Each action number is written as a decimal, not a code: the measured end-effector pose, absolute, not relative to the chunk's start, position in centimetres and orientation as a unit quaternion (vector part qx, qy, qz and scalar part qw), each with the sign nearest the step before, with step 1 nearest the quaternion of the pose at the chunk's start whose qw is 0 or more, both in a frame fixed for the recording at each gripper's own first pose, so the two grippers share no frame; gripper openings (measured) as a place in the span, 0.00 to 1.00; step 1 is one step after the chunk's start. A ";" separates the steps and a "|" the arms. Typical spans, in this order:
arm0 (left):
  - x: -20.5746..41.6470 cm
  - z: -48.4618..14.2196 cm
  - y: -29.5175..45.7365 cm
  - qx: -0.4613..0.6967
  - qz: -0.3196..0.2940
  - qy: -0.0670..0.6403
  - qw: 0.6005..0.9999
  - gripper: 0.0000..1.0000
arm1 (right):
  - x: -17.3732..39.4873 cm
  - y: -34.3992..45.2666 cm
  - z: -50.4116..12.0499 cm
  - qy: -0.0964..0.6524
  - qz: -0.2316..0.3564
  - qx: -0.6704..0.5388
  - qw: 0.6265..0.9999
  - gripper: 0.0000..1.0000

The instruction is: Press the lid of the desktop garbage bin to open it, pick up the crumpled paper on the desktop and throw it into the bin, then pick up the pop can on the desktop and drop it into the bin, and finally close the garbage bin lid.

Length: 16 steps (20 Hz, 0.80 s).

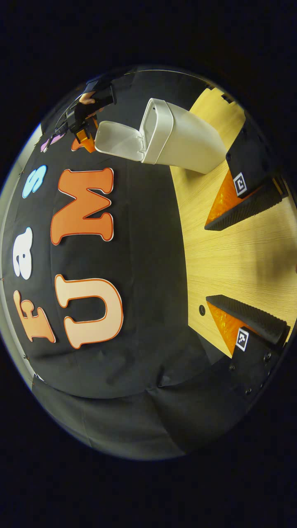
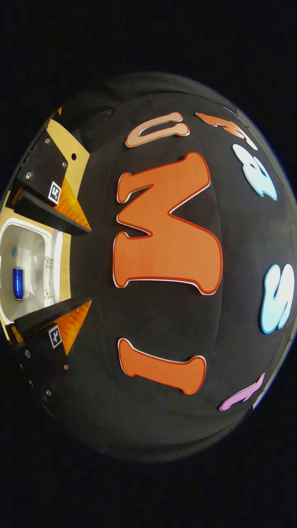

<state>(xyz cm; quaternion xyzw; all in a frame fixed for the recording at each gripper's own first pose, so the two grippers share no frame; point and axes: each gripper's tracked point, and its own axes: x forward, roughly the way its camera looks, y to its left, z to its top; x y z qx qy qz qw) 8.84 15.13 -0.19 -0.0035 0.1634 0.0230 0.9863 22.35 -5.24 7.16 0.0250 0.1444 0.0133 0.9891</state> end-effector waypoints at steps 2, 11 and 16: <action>8.9 -0.1 14.9 -0.005 0.020 0.163 0.986 0.99 | 21.3 -5.1 4.9 0.172 0.013 0.019 0.985 0.90; 8.9 0.1 13.6 -0.004 0.008 0.168 0.986 0.99 | 17.4 -4.5 -2.4 0.236 0.017 0.037 0.971 0.90; 9.0 0.1 12.4 0.002 -0.005 0.171 0.985 1.00 | 15.9 -4.2 -5.6 0.263 0.019 0.032 0.964 0.90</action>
